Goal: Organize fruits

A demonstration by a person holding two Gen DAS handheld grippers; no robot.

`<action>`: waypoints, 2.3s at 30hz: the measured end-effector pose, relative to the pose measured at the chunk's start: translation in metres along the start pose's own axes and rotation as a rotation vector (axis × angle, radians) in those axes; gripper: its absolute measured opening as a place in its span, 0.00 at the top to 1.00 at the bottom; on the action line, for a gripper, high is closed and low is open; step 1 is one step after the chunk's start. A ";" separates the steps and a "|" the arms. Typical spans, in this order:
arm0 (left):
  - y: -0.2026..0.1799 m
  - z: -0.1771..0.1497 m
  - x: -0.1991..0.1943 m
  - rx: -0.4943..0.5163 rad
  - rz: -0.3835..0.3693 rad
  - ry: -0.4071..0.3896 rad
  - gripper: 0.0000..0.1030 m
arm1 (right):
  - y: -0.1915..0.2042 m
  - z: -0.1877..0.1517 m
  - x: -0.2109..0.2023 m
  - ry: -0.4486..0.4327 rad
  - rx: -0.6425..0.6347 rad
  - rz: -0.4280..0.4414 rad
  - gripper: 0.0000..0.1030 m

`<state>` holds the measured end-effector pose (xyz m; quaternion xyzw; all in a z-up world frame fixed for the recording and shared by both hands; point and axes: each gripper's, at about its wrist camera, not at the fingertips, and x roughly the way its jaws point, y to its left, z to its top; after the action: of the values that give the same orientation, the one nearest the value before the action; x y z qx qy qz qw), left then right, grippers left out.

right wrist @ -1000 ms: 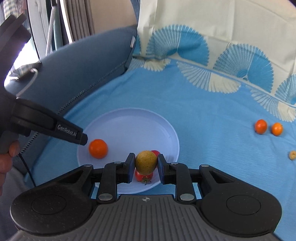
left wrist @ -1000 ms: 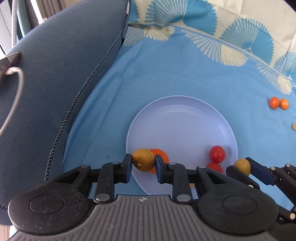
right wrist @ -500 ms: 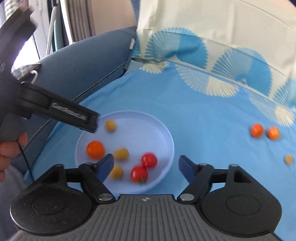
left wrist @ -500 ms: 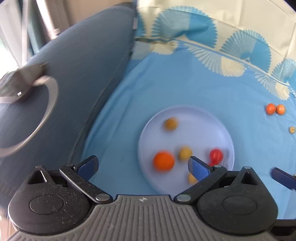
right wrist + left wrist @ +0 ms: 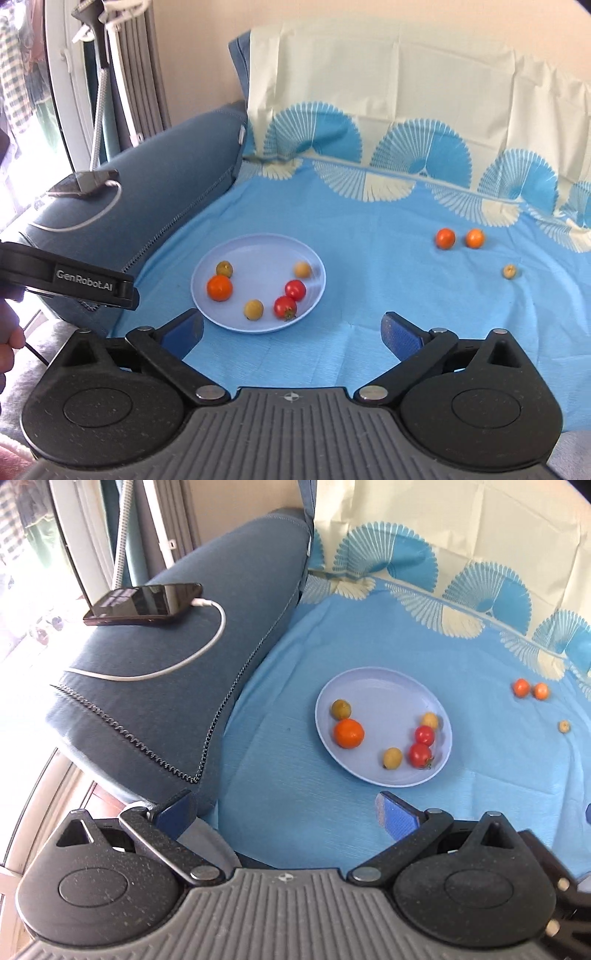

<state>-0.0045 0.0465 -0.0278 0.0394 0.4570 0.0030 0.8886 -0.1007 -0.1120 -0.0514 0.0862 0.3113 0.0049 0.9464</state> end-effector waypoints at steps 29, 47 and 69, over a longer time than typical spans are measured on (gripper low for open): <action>-0.012 -0.016 -0.040 0.074 -0.007 -0.091 0.00 | 0.011 -0.002 -0.046 -0.084 -0.029 -0.005 0.01; -0.116 0.017 -0.008 0.270 -0.160 -0.078 0.00 | -0.098 -0.004 -0.020 -0.096 0.065 -0.196 0.01; -0.365 0.108 0.219 0.508 -0.183 -0.032 0.00 | -0.309 0.022 0.176 -0.032 0.089 -0.355 0.01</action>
<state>0.1993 -0.3160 -0.1698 0.2198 0.4308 -0.1928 0.8537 0.0409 -0.4088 -0.1889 0.0716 0.3062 -0.1773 0.9326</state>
